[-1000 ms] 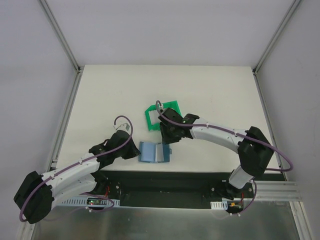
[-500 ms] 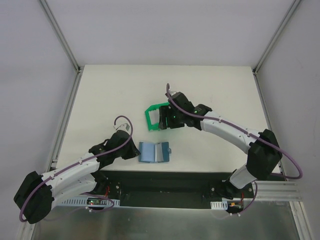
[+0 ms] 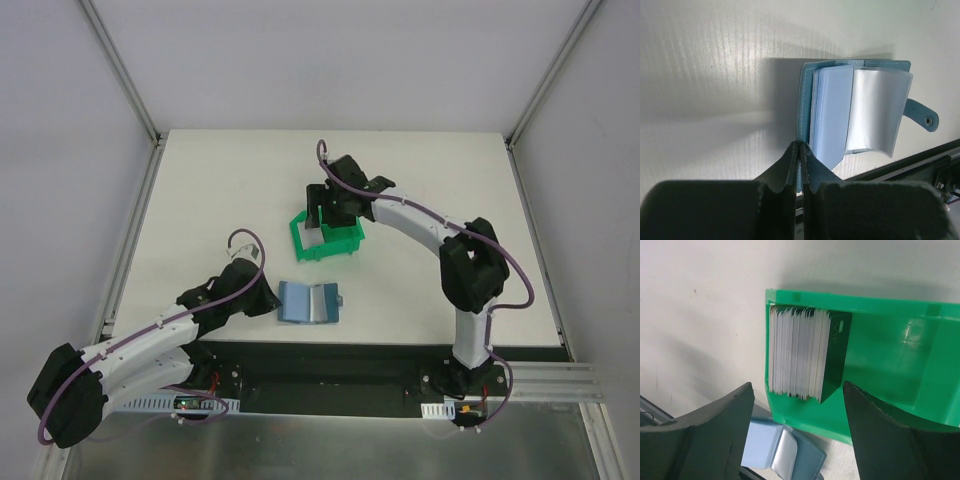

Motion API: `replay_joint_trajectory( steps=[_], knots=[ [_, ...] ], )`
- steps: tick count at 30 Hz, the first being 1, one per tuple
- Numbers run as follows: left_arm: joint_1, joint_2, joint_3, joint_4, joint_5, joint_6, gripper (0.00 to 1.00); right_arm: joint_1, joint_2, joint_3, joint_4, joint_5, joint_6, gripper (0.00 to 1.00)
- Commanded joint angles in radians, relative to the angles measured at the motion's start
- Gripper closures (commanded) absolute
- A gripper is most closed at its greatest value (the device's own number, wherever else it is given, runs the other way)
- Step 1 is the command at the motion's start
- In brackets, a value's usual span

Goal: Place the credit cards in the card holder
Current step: Open the card holder at the center of the board, then pick up the credit card from the storage box.

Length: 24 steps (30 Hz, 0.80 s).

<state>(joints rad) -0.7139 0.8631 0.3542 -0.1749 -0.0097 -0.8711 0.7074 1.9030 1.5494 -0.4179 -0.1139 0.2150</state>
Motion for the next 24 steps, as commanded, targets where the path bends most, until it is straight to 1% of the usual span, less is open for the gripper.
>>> replay_joint_trajectory(
  steps=[1, 11, 16, 24],
  knots=[
    [-0.004, -0.003, 0.037, -0.023, -0.035, 0.001, 1.00, -0.020, 0.065, 0.098, -0.025, -0.050, -0.025, 0.25],
    [-0.004, 0.013, 0.042, -0.029, -0.050, -0.012, 1.00, -0.034, 0.157, 0.110, -0.002, -0.118, -0.013, 0.23],
    [-0.004, 0.031, 0.043, -0.028, -0.042, -0.011, 1.00, -0.036, 0.159, 0.060, 0.080, -0.168, 0.007, 0.22],
    [-0.004, 0.048, 0.043, -0.028, -0.035, -0.008, 1.00, -0.042, 0.160, 0.051, 0.113, -0.222, 0.030, 0.22]
  ],
)
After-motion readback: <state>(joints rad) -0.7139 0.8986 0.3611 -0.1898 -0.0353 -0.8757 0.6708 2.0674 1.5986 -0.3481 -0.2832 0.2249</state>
